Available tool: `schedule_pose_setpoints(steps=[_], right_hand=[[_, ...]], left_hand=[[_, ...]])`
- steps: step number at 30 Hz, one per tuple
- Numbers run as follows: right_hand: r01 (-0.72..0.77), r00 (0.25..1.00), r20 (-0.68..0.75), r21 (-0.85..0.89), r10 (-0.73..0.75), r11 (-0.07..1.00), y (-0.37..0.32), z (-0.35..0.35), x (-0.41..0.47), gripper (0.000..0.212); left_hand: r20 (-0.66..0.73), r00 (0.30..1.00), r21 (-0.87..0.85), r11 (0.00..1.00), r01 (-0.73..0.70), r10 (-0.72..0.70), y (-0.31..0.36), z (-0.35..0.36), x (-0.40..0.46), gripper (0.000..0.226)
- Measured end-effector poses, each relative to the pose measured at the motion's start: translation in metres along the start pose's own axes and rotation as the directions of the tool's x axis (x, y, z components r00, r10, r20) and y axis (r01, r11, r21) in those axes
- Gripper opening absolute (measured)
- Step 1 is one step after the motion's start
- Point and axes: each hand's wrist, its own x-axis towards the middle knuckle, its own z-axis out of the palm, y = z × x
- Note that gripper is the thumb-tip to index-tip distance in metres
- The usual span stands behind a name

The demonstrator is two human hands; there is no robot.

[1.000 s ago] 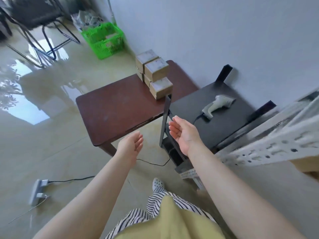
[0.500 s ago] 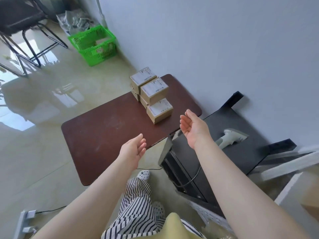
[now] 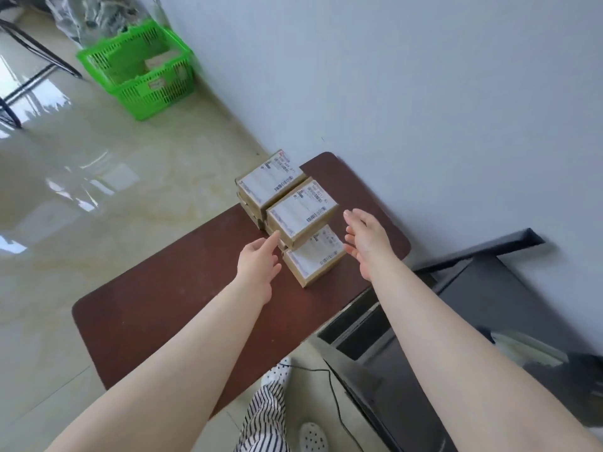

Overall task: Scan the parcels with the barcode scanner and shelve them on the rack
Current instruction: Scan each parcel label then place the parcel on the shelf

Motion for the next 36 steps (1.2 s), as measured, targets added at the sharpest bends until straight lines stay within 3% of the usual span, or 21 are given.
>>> schedule_pose_setpoints(steps=[9,13,16,26,29,33,36], right_hand=[[-0.035,0.999,0.03,-0.1,0.038,0.994,0.002,0.036,0.078,0.043],[-0.031,0.999,0.029,-0.123,0.034,0.992,0.007,0.038,0.084,0.021],[-0.009,1.0,0.003,-0.11,0.009,0.994,0.014,0.034,0.08,0.02],[0.056,0.998,0.014,0.151,-0.058,0.987,0.009,-0.002,0.028,0.012],[0.096,0.995,0.018,0.165,-0.101,0.982,-0.005,-0.025,0.009,0.011],[0.111,0.992,0.051,0.139,-0.119,0.984,-0.021,-0.056,-0.01,0.012],[0.114,0.987,0.098,0.101,-0.124,0.988,-0.03,-0.079,-0.02,0.013]], left_hand=[[0.048,0.996,0.104,0.992,0.068,-0.073,0.014,0.024,0.067,0.062],[0.018,0.998,0.113,0.992,0.062,-0.064,0.01,0.031,0.077,0.065],[0.014,0.999,0.147,0.988,0.041,-0.043,0.007,0.034,0.075,0.069],[0.037,0.993,0.201,0.974,0.104,-0.113,0.001,0.05,0.015,0.065],[0.095,0.991,0.195,0.978,0.069,-0.089,0.003,0.054,-0.008,0.064],[0.221,0.975,0.239,0.971,-0.022,-0.032,0.008,0.057,-0.03,0.081],[0.365,0.929,0.306,0.95,-0.06,-0.06,0.012,0.06,-0.042,0.057]])
